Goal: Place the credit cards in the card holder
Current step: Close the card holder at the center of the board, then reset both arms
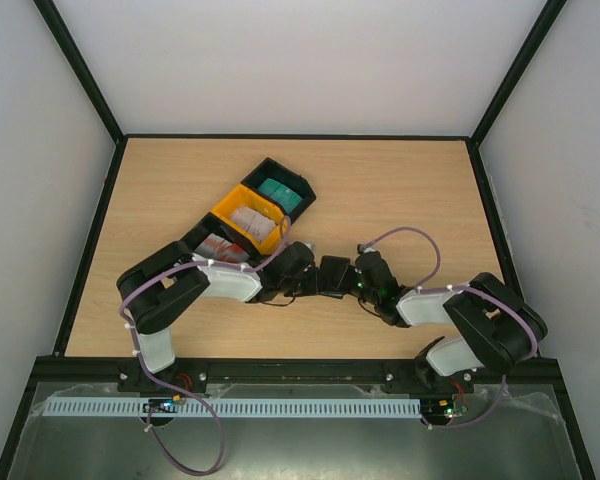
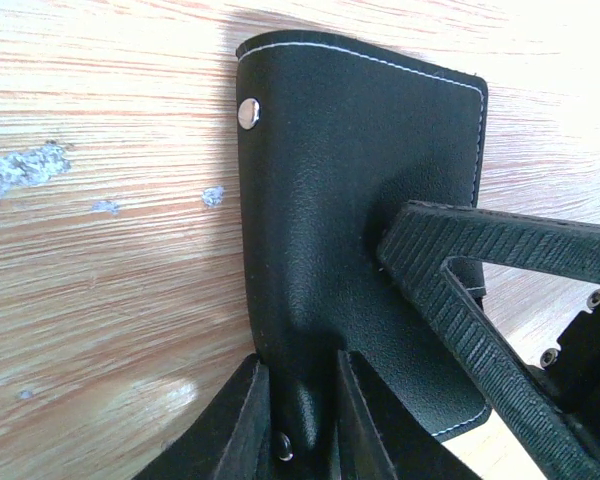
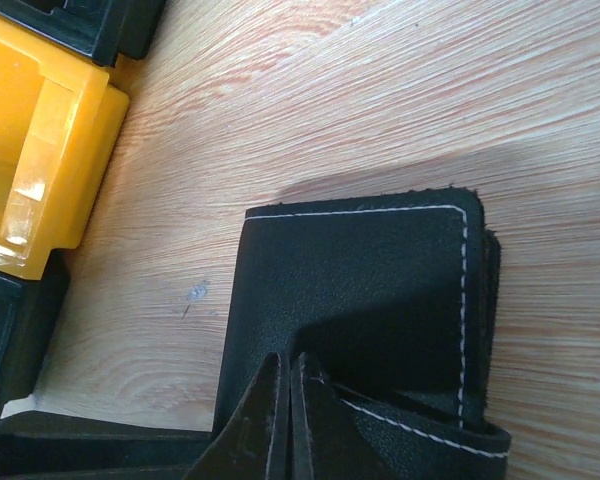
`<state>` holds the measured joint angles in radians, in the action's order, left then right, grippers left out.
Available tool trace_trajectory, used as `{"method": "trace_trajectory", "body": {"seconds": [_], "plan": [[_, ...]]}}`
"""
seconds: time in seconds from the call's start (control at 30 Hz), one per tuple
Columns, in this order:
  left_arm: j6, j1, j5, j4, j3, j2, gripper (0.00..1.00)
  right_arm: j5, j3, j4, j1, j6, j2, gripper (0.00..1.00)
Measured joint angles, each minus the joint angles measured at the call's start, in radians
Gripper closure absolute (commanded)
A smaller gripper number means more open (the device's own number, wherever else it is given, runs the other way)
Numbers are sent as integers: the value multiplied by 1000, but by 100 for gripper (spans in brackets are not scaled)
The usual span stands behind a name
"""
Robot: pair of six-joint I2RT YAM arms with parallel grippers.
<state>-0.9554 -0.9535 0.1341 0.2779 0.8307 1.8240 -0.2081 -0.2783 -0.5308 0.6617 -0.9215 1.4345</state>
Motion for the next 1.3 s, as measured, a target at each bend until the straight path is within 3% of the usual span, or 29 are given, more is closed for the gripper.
{"method": "trace_trajectory", "body": {"seconds": [0.2,0.27,0.37,0.57,0.67,0.8,0.83,0.9,1.13,1.3], "plan": [[-3,0,0,-3,1,0,78,-2,3,-29,0,-3,2,97],[0,0,-1,-9,4,-3,76,3,-16,21,0,-2,-20,90],[11,-2,-3,-34,18,-5,69,17,-76,183,0,10,-78,77],[62,12,-41,-180,40,-95,54,58,-278,534,-8,75,-184,62],[96,27,-86,-249,53,-201,45,88,-387,657,-14,110,-233,52],[145,36,-167,-345,60,-393,32,178,-467,831,-17,148,-324,44],[159,39,-190,-372,65,-447,26,203,-484,879,-19,159,-354,42],[193,41,-228,-419,72,-547,2,251,-519,964,-20,183,-416,36],[303,45,-393,-590,117,-925,0,426,-679,1188,-21,248,-619,0],[330,45,-533,-699,166,-1149,0,559,-756,1276,-21,264,-763,2]]}}
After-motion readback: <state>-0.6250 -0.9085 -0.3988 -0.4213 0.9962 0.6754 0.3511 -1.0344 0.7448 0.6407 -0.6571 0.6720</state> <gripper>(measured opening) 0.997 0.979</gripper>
